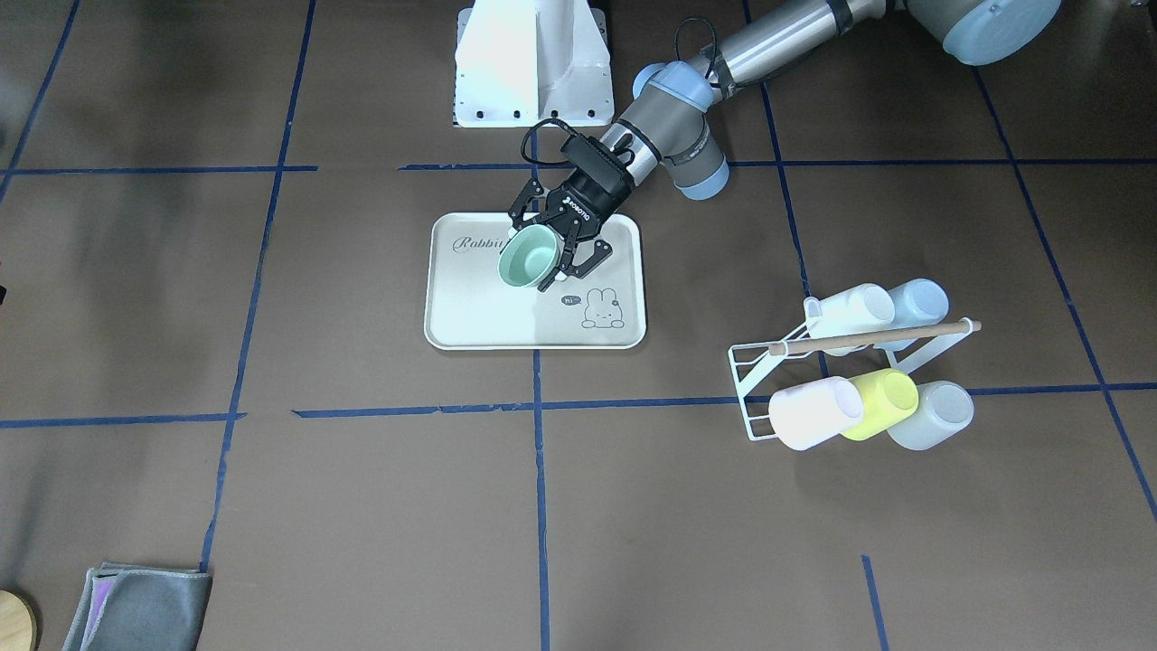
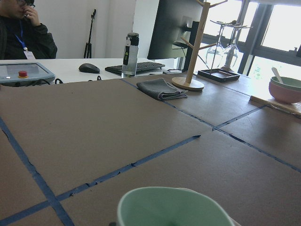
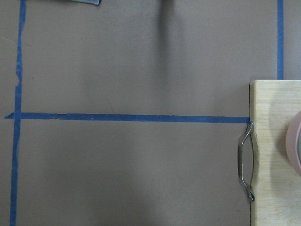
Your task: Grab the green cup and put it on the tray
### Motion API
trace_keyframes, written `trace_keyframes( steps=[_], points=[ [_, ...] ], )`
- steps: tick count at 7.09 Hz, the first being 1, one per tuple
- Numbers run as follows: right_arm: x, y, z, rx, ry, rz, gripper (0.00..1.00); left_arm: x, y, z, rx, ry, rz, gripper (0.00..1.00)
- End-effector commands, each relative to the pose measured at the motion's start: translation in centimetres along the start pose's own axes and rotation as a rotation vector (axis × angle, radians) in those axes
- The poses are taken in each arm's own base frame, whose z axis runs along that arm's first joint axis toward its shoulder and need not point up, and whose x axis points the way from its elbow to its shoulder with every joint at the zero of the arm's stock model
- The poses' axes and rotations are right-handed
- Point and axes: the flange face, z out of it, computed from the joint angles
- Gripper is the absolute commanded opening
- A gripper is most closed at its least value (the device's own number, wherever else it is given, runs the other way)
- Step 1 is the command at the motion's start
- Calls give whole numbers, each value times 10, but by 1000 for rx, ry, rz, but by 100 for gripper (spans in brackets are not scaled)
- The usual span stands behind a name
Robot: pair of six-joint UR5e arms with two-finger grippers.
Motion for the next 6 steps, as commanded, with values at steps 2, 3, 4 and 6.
trace_keyframes(
  steps=[2, 3, 4, 6],
  points=[
    [0, 0, 0, 0, 0, 0, 100, 1, 0, 2, 0, -2, 2, 64],
    [0, 0, 0, 0, 0, 0, 100, 0, 1, 2, -1, -2, 2, 69],
    [0, 0, 0, 0, 0, 0, 100, 0, 1, 1, -2, -3, 3, 70],
    [0, 0, 0, 0, 0, 0, 100, 0, 1, 1, -2, -3, 3, 73]
  ],
)
